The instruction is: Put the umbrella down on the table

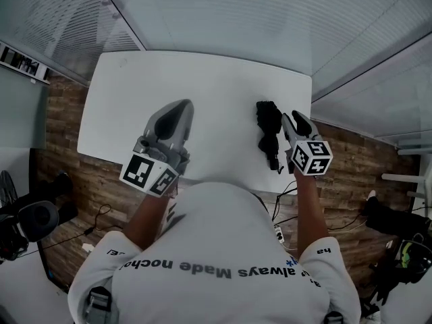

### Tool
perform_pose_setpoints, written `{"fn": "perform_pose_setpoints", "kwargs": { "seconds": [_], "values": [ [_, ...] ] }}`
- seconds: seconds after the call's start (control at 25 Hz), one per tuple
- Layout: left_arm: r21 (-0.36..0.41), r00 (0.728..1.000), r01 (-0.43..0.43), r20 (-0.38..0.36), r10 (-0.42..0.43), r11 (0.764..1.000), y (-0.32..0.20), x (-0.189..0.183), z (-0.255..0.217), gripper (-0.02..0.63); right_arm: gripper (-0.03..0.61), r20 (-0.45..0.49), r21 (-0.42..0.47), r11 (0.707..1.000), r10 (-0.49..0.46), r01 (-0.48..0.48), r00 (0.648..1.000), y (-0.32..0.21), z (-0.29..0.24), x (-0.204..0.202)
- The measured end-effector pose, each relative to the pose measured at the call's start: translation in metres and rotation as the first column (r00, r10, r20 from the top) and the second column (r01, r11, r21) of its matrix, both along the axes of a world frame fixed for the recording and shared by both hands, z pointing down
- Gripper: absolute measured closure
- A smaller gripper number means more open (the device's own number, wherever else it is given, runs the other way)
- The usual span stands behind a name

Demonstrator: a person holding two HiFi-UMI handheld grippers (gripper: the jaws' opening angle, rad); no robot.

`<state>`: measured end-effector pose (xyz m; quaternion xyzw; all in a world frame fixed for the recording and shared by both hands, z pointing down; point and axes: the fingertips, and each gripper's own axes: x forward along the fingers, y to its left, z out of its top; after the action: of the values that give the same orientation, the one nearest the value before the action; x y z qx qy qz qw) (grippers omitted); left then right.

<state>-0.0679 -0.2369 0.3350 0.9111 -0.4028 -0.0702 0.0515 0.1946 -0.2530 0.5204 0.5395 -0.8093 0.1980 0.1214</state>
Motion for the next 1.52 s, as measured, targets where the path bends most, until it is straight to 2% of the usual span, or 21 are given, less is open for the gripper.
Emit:
{"fn": "perform_pose_setpoints", "kwargs": {
  "seconds": [0.28, 0.6, 1.16, 1.52],
  "values": [
    [-0.003, 1.000, -0.010, 0.000, 0.010, 1.000, 0.001, 0.001, 0.000, 0.611, 0.456, -0.027, 0.198, 0.980, -0.029, 0.034, 0.999, 0.029, -0.091, -0.021],
    [-0.003, 0.999, -0.018, -0.039, 0.017, 1.000, 0.001, -0.003, -0.003, 0.611, 0.468, -0.052, 0.338, 0.940, -0.017, 0.033, 0.999, 0.061, -0.153, -0.029],
    [0.014, 0.999, -0.022, -0.033, 0.023, 1.000, 0.003, 0.006, -0.002, 0.611, 0.508, -0.019, 0.416, 0.908, 0.066, -0.052, 0.998, 0.090, -0.186, -0.016],
    [0.011, 0.999, -0.026, -0.032, 0.027, 1.000, 0.006, 0.005, -0.002, 0.611, 0.508, -0.019, 0.417, 0.907, 0.060, -0.047, 0.998, 0.092, -0.188, -0.021]
  ]
}}
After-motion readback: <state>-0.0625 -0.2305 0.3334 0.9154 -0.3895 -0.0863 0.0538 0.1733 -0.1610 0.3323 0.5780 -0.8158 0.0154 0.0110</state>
